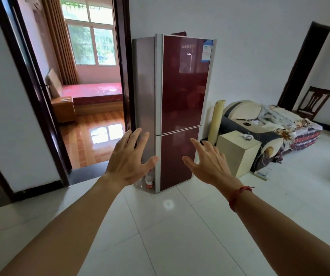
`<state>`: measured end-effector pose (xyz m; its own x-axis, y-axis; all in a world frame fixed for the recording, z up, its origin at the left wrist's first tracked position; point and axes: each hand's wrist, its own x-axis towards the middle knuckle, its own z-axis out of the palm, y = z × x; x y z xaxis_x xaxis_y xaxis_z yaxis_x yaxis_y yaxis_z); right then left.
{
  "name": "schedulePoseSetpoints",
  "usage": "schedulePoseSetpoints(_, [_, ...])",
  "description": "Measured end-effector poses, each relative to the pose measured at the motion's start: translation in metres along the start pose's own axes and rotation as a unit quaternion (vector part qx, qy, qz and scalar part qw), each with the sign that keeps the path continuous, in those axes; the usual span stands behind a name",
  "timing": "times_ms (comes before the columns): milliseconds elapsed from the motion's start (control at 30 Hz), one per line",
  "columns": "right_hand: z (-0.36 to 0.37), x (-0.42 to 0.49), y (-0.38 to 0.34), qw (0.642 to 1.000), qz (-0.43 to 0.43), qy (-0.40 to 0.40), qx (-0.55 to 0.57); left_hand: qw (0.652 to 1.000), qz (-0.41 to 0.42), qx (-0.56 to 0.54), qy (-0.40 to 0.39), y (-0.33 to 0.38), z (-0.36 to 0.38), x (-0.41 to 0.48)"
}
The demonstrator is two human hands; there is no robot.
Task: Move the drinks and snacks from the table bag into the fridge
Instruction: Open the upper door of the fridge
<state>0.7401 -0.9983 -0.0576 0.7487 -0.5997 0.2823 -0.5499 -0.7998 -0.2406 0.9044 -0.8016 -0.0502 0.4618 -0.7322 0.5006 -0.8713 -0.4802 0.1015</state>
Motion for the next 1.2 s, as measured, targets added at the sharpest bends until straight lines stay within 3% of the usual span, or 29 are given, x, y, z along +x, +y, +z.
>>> schedulePoseSetpoints(600, [0.075,0.309,0.062,1.0,-0.02,-0.008,-0.004,0.999,-0.02,0.028,-0.008,-0.084,0.154,0.267])
schedulePoseSetpoints(1200, [0.186,0.539,0.038,0.999,0.027,-0.041,-0.016,0.999,-0.002,-0.02,-0.035,-0.231,0.291,0.463])
